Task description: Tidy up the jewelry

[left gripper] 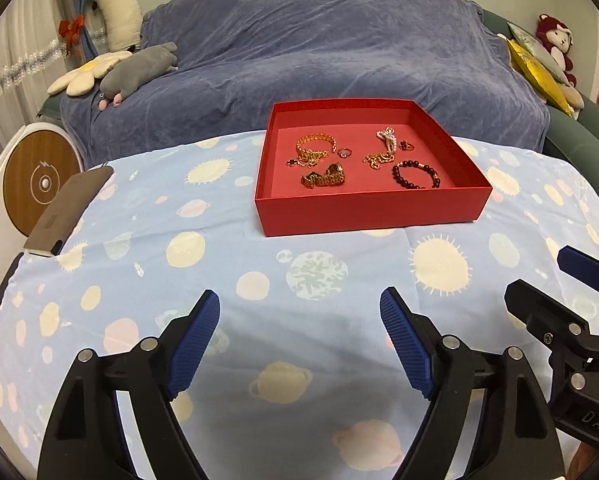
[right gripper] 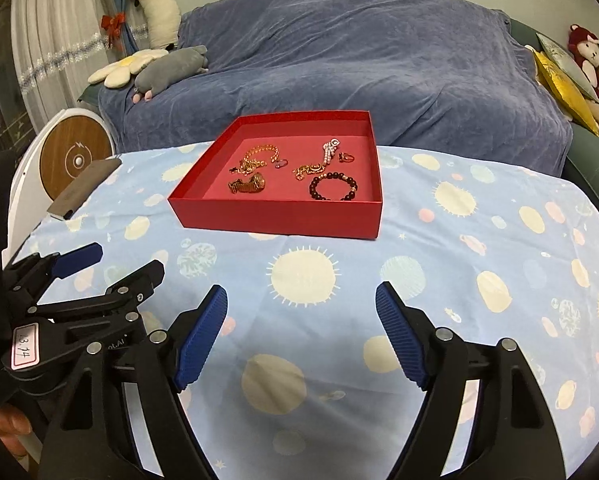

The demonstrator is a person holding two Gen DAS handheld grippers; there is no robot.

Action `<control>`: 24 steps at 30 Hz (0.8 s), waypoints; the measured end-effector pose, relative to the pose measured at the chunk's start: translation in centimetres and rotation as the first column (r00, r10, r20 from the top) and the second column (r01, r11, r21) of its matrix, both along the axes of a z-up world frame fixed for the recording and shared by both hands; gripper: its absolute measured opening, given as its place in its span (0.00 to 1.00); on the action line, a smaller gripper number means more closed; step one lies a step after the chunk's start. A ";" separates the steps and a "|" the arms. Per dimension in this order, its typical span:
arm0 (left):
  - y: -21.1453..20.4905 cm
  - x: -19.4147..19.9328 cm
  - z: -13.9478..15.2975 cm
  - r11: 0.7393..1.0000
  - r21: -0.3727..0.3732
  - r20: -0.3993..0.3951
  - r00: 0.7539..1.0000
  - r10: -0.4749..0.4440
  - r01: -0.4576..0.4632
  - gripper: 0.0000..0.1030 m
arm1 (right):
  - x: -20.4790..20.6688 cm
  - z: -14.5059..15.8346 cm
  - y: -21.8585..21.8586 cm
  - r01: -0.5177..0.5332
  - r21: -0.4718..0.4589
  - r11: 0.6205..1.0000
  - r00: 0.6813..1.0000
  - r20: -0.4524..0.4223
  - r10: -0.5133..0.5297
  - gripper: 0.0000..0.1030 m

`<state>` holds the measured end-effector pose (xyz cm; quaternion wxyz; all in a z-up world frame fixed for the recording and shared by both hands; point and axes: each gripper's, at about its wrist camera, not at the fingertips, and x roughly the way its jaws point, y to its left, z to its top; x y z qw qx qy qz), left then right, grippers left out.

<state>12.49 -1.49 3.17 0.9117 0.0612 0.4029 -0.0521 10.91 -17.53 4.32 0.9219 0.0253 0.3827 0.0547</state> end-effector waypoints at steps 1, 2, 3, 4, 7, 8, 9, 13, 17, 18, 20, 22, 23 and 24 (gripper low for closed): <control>-0.1 0.0 -0.1 1.000 -0.002 -0.002 1.000 -0.002 0.002 0.80 | 0.1 -0.2 0.1 0.003 -0.002 1.000 1.000 -0.003 -0.003 0.72; -0.1 0.1 -0.2 1.000 -0.003 -0.007 1.000 -0.001 0.001 0.80 | 0.1 -0.3 0.1 0.006 0.001 1.000 1.000 -0.005 -0.006 0.73; -0.1 0.1 -0.4 1.000 -0.001 -0.011 1.000 0.006 -0.006 0.80 | 0.1 -0.5 0.1 0.011 0.006 1.000 1.000 -0.008 -0.011 0.73; -0.1 0.2 -0.4 1.000 -0.005 -0.016 1.000 0.007 -0.007 0.80 | 0.1 -0.6 0.1 0.016 0.011 1.000 1.000 -0.012 -0.016 0.74; 0.2 0.5 -0.5 1.000 -0.017 -0.026 1.000 0.017 -0.018 0.80 | 0.1 -0.8 0.1 0.024 0.020 1.000 1.000 -0.016 -0.023 0.77; 0.3 0.5 -0.4 1.000 -0.017 -0.025 0.999 0.021 -0.021 0.80 | 0.0 -0.9 0.1 0.024 0.017 1.000 1.000 -0.017 -0.024 0.77; 0.3 0.5 -0.4 1.000 -0.018 -0.025 0.999 0.023 -0.024 0.80 | 0.0 -0.9 0.2 0.021 0.012 1.000 1.000 -0.017 -0.020 0.78; 0.4 0.3 -0.4 0.999 -0.019 -0.023 0.999 0.031 -0.031 0.80 | -0.2 -0.9 0.5 0.015 0.000 1.000 1.000 -0.015 -0.015 0.78; 0.4 0.1 -0.5 0.999 -0.017 -0.026 0.999 0.031 -0.032 0.80 | -0.1 -0.8 0.4 0.018 -0.001 1.000 1.000 -0.010 -0.018 0.78; 0.4 0.1 -0.5 0.999 -0.015 -0.025 0.999 0.032 -0.032 0.80 | -0.1 -0.8 0.4 0.018 -0.001 1.000 1.000 -0.010 -0.018 0.78; 0.3 0.0 -0.5 0.999 -0.012 -0.023 0.999 0.031 -0.031 0.80 | -0.1 -0.9 0.4 0.019 -0.002 1.000 1.000 -0.011 -0.019 0.78; 0.3 0.0 -0.6 0.999 -0.013 -0.024 0.999 0.031 -0.031 0.80 | -0.1 -0.8 0.5 0.019 -0.004 1.000 1.000 -0.010 -0.019 0.78; 0.3 0.0 -0.6 0.999 -0.013 -0.025 0.999 0.032 -0.032 0.80 | -0.1 -0.9 0.5 0.020 -0.006 1.000 1.000 -0.009 -0.020 0.78; 0.3 0.0 -0.6 0.999 -0.014 -0.026 0.999 0.033 -0.033 0.80 | -0.2 -0.8 0.4 0.021 -0.007 1.000 1.000 -0.008 -0.021 0.78</control>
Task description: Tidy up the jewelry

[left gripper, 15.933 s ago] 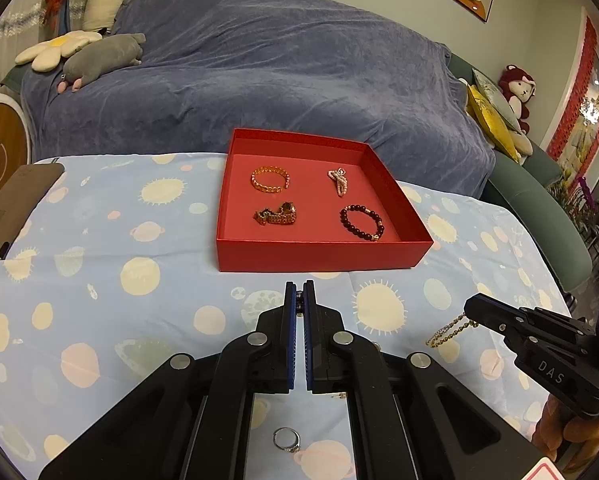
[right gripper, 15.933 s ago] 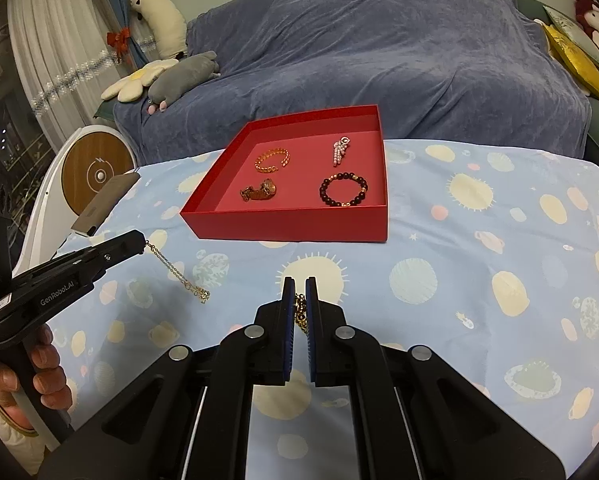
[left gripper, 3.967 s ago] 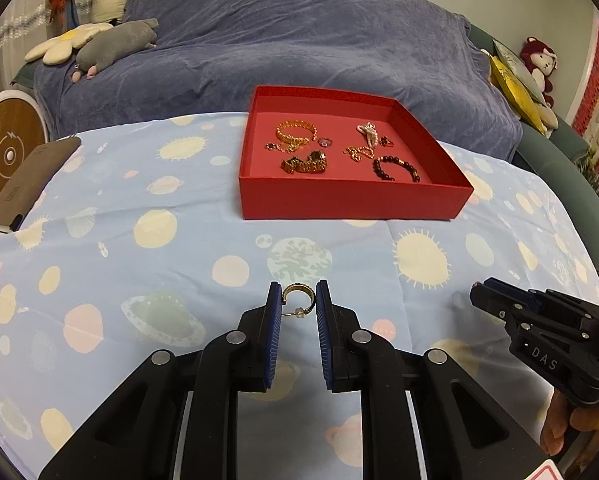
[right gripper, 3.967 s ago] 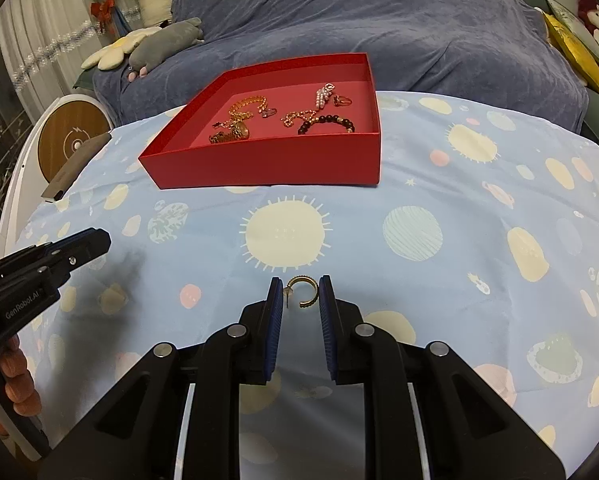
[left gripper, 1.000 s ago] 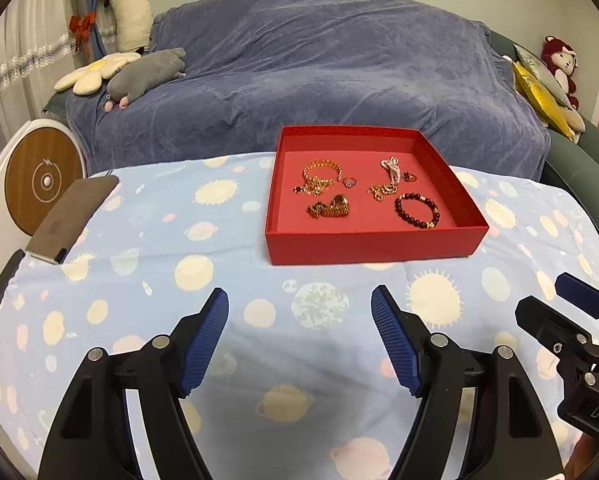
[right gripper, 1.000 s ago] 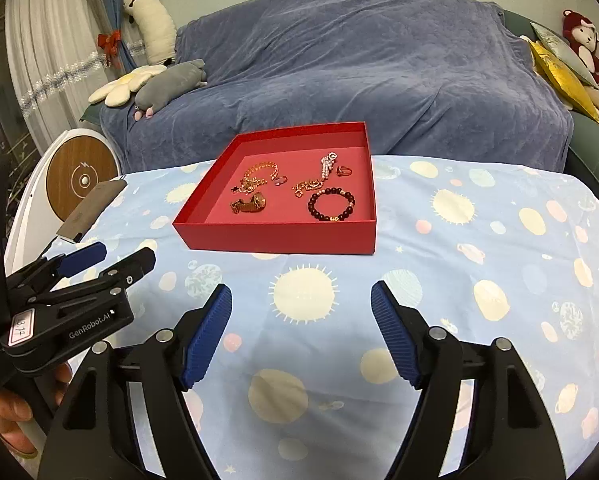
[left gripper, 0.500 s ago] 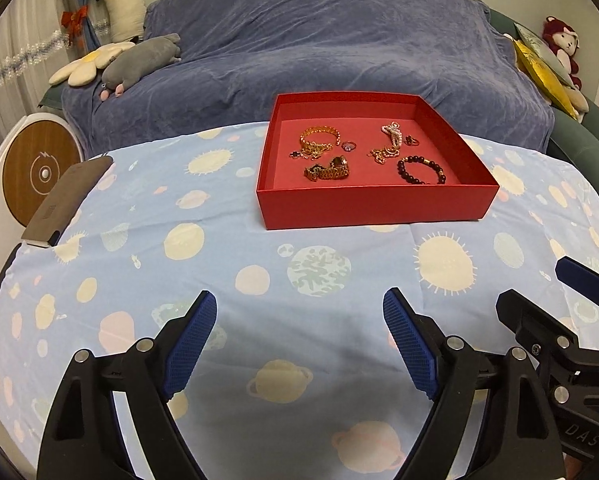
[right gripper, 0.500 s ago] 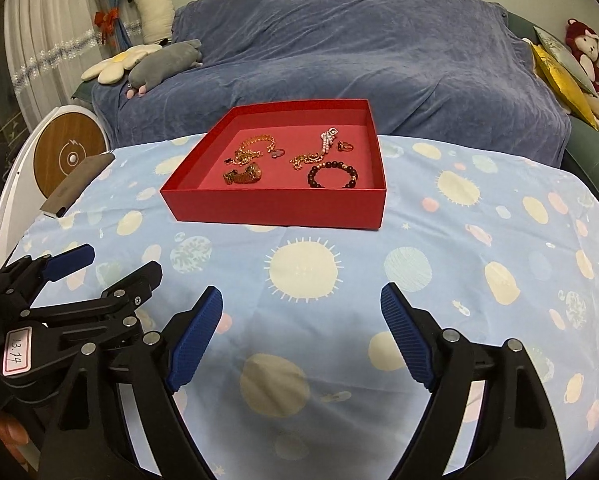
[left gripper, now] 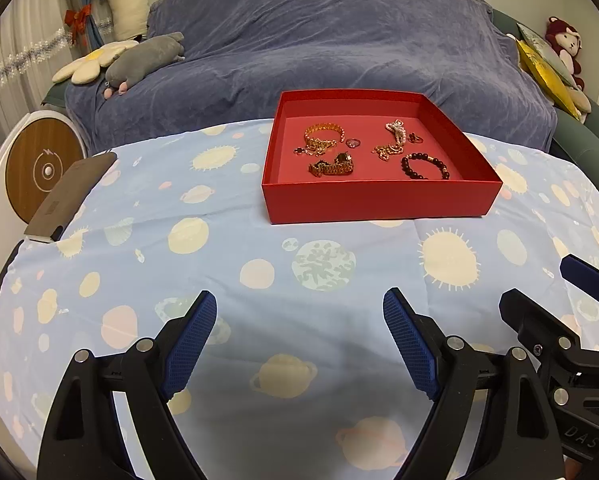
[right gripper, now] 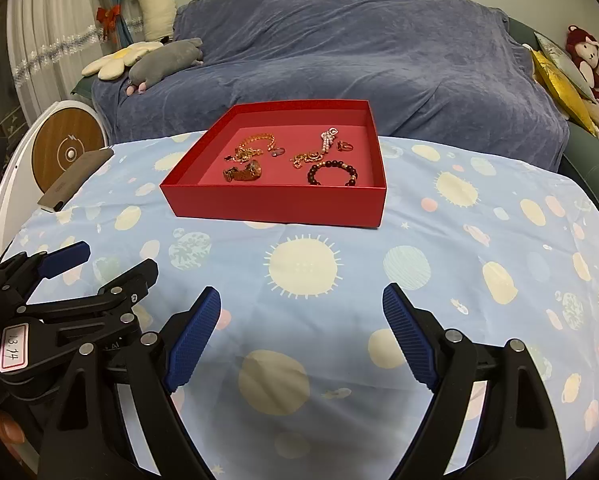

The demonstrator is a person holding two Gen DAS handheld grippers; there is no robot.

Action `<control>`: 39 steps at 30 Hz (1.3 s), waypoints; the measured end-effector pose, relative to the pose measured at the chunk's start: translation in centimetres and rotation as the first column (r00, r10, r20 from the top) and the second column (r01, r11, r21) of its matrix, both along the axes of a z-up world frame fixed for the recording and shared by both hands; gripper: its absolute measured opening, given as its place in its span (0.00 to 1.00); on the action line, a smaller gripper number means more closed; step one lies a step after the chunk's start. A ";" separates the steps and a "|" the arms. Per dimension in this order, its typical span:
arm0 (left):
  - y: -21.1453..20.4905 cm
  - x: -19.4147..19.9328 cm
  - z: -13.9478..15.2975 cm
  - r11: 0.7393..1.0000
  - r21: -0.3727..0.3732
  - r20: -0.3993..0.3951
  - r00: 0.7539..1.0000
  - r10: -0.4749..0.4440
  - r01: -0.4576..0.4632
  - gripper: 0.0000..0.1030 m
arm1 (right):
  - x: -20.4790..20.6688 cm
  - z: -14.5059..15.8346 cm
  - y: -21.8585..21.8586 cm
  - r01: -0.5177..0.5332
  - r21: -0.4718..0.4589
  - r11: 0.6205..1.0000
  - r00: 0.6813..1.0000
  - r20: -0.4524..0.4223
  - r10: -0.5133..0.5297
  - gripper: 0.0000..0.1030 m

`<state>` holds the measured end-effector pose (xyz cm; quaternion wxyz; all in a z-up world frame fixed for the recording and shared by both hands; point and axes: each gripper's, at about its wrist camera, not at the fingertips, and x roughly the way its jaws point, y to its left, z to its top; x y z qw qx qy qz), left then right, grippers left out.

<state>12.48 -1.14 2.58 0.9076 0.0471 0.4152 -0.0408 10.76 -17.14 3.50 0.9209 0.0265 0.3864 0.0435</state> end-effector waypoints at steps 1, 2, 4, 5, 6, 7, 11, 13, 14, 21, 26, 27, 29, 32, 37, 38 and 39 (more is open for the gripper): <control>0.0 0.0 0.0 1.000 0.000 0.001 1.000 0.000 0.000 0.80 | 0.0 0.0 0.0 0.000 -0.001 1.000 1.000 0.000 0.000 0.78; 0.0 0.0 0.0 1.000 0.002 0.002 1.000 0.000 0.000 0.80 | 0.0 0.0 0.0 0.000 -0.001 1.000 1.000 0.000 0.000 0.78; 0.0 0.0 0.0 1.000 0.002 0.002 1.000 -0.001 0.001 0.80 | 0.0 0.0 0.0 0.000 0.000 1.000 1.000 0.000 0.000 0.78; 0.0 0.0 0.0 1.000 0.001 0.001 1.000 -0.001 0.001 0.80 | 0.0 0.0 0.0 0.001 -0.001 1.000 1.000 0.000 -0.001 0.78; 0.0 0.0 0.0 1.000 0.001 0.000 1.000 0.000 0.000 0.80 | 0.0 0.0 0.0 0.001 -0.001 1.000 1.000 0.000 -0.001 0.78; 0.0 0.0 0.0 1.000 0.001 -0.001 1.000 0.000 0.000 0.80 | 0.0 0.0 -0.1 0.002 0.000 1.000 1.000 -0.001 -0.002 0.78; 0.0 0.0 0.0 1.000 0.004 0.002 1.000 -0.001 0.001 0.80 | 0.0 0.0 0.0 0.002 0.000 1.000 1.000 0.000 -0.002 0.78; 0.1 0.0 0.0 1.000 0.004 0.003 1.000 0.001 -0.001 0.80 | 0.0 0.0 -0.1 0.001 0.000 1.000 1.000 -0.001 -0.001 0.78; 0.1 0.0 -0.1 1.000 0.004 0.003 1.000 0.001 -0.001 0.80 | 0.0 0.0 -0.1 0.002 -0.002 1.000 1.000 0.000 -0.002 0.78; 0.1 0.1 -0.1 1.000 0.010 0.006 1.000 0.005 -0.005 0.80 | 0.0 0.0 -0.1 0.003 -0.002 1.000 1.000 0.000 -0.003 0.79; 0.0 0.0 -0.1 1.000 0.011 0.007 1.000 0.005 -0.005 0.80 | 0.0 0.0 -0.1 0.003 -0.002 1.000 1.000 0.000 -0.003 0.79; 0.0 0.0 -0.1 1.000 0.011 0.006 1.000 0.005 -0.005 0.80 | 0.0 0.0 -0.1 0.003 -0.002 1.000 1.000 0.000 -0.003 0.79; 0.1 0.0 -0.1 1.000 0.011 0.006 1.000 0.005 -0.005 0.80 | 0.0 0.0 -0.1 0.003 -0.002 1.000 1.000 0.001 -0.003 0.79; 0.0 0.0 -0.1 1.000 0.012 0.009 1.000 0.004 -0.004 0.80 | 0.0 0.0 -0.1 0.003 -0.002 1.000 1.000 0.001 -0.003 0.79; 0.1 0.0 0.0 1.000 0.011 0.018 1.000 0.005 -0.005 0.80 | 0.0 0.0 0.0 0.001 -0.004 1.000 1.000 0.001 -0.001 0.79; 0.1 -0.1 0.1 1.000 0.010 0.027 1.000 0.008 -0.008 0.80 | 0.0 0.0 0.0 0.000 -0.006 1.000 1.000 0.002 0.000 0.79; 0.2 -0.2 0.2 1.000 0.011 0.035 0.999 0.012 -0.013 0.80 | 0.0 0.0 0.0 0.000 -0.006 1.000 1.000 0.002 0.000 0.79</control>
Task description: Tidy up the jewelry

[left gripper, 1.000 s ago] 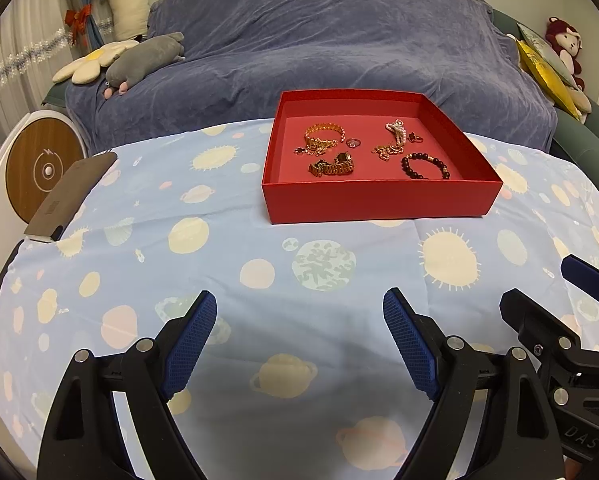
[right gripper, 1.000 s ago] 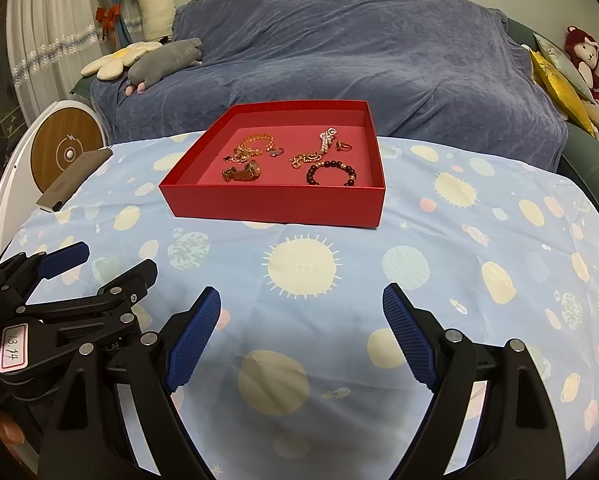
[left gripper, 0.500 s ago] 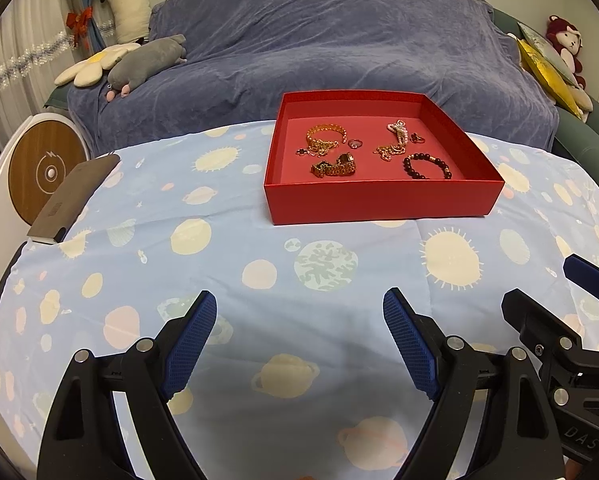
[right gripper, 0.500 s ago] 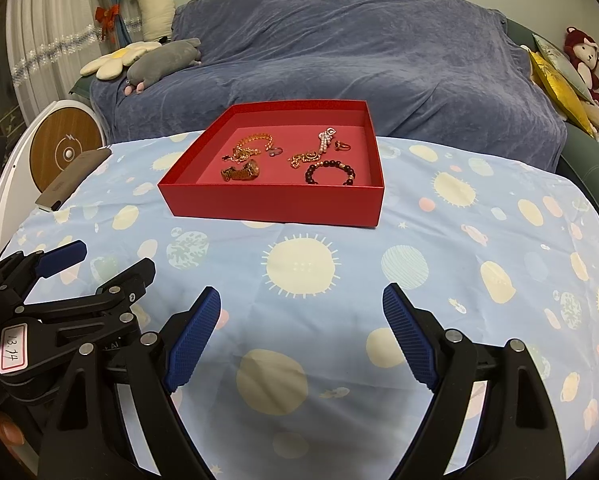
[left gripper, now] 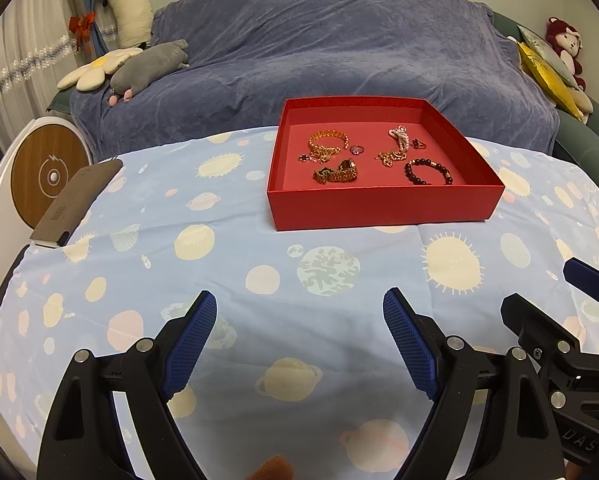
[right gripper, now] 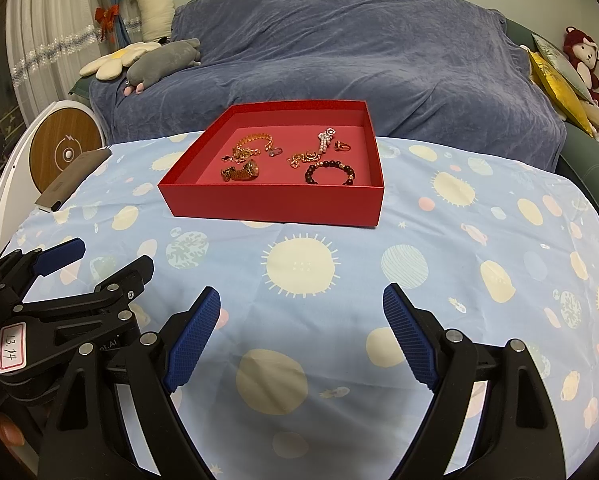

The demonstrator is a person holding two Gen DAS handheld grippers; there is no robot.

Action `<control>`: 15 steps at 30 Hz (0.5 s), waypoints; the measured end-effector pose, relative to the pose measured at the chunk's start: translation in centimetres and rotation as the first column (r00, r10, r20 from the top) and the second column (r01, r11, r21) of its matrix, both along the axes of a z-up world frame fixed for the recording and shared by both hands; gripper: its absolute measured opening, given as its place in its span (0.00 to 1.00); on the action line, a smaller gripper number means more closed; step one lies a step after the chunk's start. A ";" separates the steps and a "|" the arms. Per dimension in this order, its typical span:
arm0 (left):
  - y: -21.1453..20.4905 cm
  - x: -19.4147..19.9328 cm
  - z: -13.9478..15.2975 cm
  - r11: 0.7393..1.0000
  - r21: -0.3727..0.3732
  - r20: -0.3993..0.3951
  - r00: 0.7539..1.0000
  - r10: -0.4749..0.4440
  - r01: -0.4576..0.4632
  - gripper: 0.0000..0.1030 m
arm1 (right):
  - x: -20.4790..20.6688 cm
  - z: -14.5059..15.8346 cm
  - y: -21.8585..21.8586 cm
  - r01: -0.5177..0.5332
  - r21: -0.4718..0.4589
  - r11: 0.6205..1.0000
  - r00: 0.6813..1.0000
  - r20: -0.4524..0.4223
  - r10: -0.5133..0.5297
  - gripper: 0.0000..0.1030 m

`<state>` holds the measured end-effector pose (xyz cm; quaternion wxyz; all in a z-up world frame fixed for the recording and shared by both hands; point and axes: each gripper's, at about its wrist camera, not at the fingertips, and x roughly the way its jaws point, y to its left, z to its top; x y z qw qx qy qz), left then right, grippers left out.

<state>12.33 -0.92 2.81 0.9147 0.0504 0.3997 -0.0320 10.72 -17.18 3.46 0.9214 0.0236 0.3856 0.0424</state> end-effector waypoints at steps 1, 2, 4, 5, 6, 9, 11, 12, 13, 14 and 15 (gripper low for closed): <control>0.0 -0.1 0.2 1.000 0.002 0.009 1.000 0.004 -0.004 0.80 | 0.0 0.0 0.0 -0.002 -0.002 1.000 1.000 0.000 0.002 0.79; 0.1 -0.1 0.3 1.000 -0.001 0.019 1.000 0.001 -0.001 0.80 | 0.0 0.0 0.0 -0.004 -0.005 1.000 1.000 0.000 0.004 0.80; 0.1 -0.1 0.4 1.000 0.010 0.028 1.000 0.003 -0.004 0.80 | -0.1 0.0 0.0 -0.003 -0.010 1.000 1.000 0.004 0.003 0.80; 0.1 -0.1 0.4 1.000 0.012 0.026 1.000 0.002 -0.002 0.80 | -0.1 0.0 -0.1 -0.004 -0.012 1.000 1.000 0.002 0.004 0.80; 0.1 0.0 0.4 1.000 0.010 0.023 1.000 0.000 0.000 0.80 | -0.2 0.0 0.0 -0.004 -0.010 1.000 1.000 0.002 0.004 0.80; 0.2 0.2 0.2 1.000 -0.008 0.006 1.000 -0.006 0.006 0.80 | -0.2 -0.1 0.0 -0.003 -0.008 1.000 1.000 0.002 0.003 0.80; 0.3 0.2 0.2 1.000 -0.017 0.002 1.000 -0.003 0.003 0.80 | -0.2 -0.1 0.0 -0.003 -0.009 1.000 1.000 0.003 0.003 0.80; 0.2 0.1 0.2 1.000 -0.017 0.005 1.000 0.000 0.000 0.80 | -0.2 -0.1 0.0 -0.003 -0.010 1.000 1.000 0.003 0.003 0.80; 0.2 0.0 0.2 1.000 -0.016 0.010 1.000 0.003 -0.003 0.80 | -0.2 -0.1 0.0 -0.003 -0.009 1.000 1.000 0.002 0.003 0.80; 0.2 0.0 0.3 1.000 -0.014 0.013 1.000 0.003 -0.003 0.80 | -0.2 -0.1 -0.1 -0.003 -0.009 1.000 1.000 0.002 0.003 0.80; 0.2 0.0 0.3 1.000 -0.011 0.015 1.000 0.001 -0.001 0.80 | -0.2 -0.1 0.0 -0.003 -0.010 1.000 1.000 0.002 0.003 0.80</control>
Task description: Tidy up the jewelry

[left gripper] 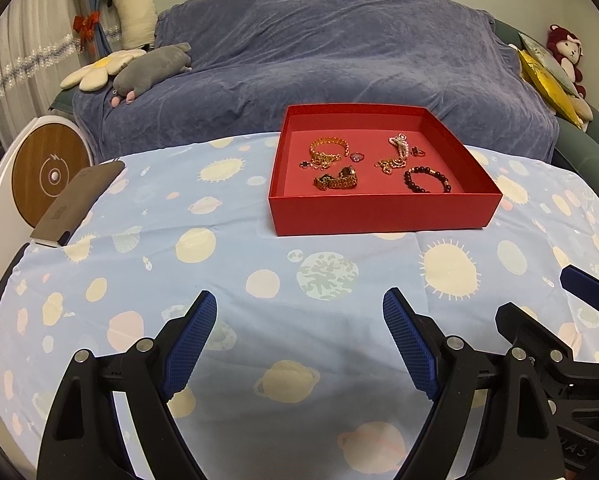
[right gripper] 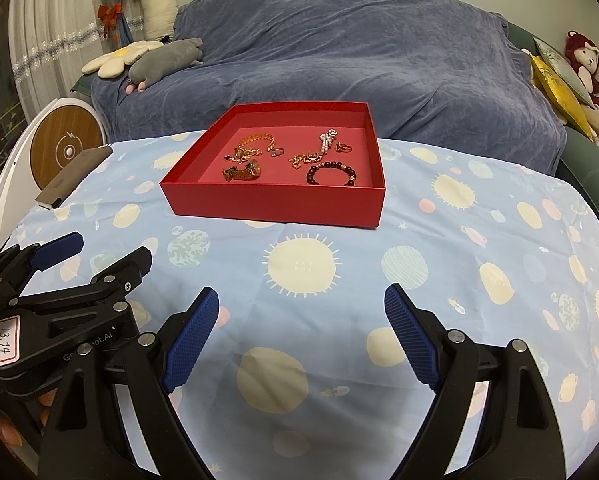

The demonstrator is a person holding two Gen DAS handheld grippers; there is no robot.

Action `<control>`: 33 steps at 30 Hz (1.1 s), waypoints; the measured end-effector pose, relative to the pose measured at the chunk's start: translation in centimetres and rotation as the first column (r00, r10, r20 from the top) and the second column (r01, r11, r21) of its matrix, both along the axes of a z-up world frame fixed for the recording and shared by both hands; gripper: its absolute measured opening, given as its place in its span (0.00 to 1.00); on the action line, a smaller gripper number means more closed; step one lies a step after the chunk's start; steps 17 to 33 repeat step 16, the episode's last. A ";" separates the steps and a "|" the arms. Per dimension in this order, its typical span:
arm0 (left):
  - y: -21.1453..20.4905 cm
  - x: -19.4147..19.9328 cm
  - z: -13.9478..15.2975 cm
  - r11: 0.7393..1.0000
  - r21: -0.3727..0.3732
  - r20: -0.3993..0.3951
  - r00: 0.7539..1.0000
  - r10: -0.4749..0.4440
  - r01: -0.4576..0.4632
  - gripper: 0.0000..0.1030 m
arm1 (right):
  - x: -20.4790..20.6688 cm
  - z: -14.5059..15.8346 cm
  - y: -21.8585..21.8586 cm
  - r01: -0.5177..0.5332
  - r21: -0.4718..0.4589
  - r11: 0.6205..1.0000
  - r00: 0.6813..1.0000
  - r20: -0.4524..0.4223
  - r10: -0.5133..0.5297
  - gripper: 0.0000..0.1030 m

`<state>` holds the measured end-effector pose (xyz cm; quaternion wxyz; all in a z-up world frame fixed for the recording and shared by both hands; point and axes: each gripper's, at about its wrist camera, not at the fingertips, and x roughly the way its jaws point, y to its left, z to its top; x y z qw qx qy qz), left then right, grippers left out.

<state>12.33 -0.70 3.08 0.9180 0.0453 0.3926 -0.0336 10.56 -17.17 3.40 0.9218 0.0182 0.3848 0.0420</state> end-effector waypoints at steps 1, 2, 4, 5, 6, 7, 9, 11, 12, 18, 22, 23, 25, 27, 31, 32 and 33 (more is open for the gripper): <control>-0.1 0.0 0.0 1.000 0.004 0.001 1.000 -0.002 0.002 0.80 | 0.0 0.0 -0.1 0.000 -0.002 1.000 1.000 -0.001 0.000 0.80; -0.1 0.0 0.0 1.000 0.006 0.001 1.000 -0.003 0.003 0.80 | 0.0 0.0 -0.1 0.001 -0.003 1.000 1.000 -0.001 -0.001 0.80; -0.2 0.1 -0.2 1.000 0.006 -0.005 1.000 -0.005 0.005 0.80 | 0.0 0.0 0.0 0.000 -0.003 1.000 1.000 -0.002 0.000 0.80; -0.1 0.1 -0.2 1.000 0.004 -0.008 1.000 -0.004 0.004 0.80 | 0.0 0.0 0.1 0.000 -0.004 1.000 1.000 -0.001 0.000 0.80; -0.1 0.1 -0.3 1.000 0.004 -0.010 1.000 -0.002 0.002 0.80 | -0.1 0.1 0.1 -0.002 -0.005 1.000 1.000 -0.001 0.001 0.80; -0.1 0.1 -0.3 1.000 0.005 -0.011 1.000 -0.001 0.001 0.80 | -0.1 0.1 0.1 -0.001 -0.006 1.000 1.000 0.000 0.001 0.80; -0.1 0.1 -0.3 1.000 0.005 -0.013 1.000 -0.001 0.001 0.80 | -0.1 0.1 0.1 -0.002 -0.005 1.000 1.000 0.000 0.002 0.80; -0.1 0.2 -0.4 1.000 0.000 -0.019 1.000 0.002 -0.002 0.80 | -0.1 0.1 0.1 0.001 -0.003 1.000 1.000 0.000 -0.001 0.80; -0.1 0.2 -0.4 1.000 -0.004 -0.022 1.000 0.001 -0.002 0.80 | -0.1 0.0 0.2 0.000 -0.006 1.000 1.000 0.000 0.000 0.80; -0.1 0.2 -0.6 1.000 -0.005 -0.028 1.000 0.000 -0.001 0.80 | -0.1 0.0 0.3 0.006 -0.010 1.000 1.000 -0.001 -0.006 0.82; -0.1 0.2 -0.6 1.000 -0.005 -0.028 1.000 0.000 -0.001 0.80 | -0.1 0.0 0.3 0.006 -0.010 1.000 1.000 -0.001 -0.006 0.82; -0.1 0.2 -0.6 1.000 -0.005 -0.028 1.000 0.000 -0.001 0.80 | -0.1 0.0 0.3 0.006 -0.010 1.000 1.000 -0.001 -0.006 0.82; -0.1 0.2 -0.6 1.000 -0.005 -0.028 1.000 0.000 -0.001 0.80 | -0.1 0.0 0.3 0.006 -0.010 1.000 1.000 -0.001 -0.006 0.82; -0.1 0.2 -0.6 1.000 -0.005 -0.028 1.000 0.000 -0.001 0.80 | -0.1 0.0 0.3 0.006 -0.010 1.000 1.000 -0.001 -0.006 0.82; -0.1 0.2 -0.6 1.000 -0.005 -0.028 1.000 0.000 -0.001 0.80 | -0.1 0.0 0.3 0.006 -0.010 1.000 1.000 -0.001 -0.006 0.82; -0.1 0.2 -0.6 1.000 -0.005 -0.028 1.000 0.000 -0.001 0.80 | -0.1 0.0 0.3 0.006 -0.010 1.000 1.000 -0.001 -0.006 0.82; -0.1 0.2 -0.6 1.000 -0.005 -0.028 1.000 0.000 -0.001 0.80 | -0.1 0.0 0.3 0.006 -0.010 1.000 1.000 -0.001 -0.006 0.82</control>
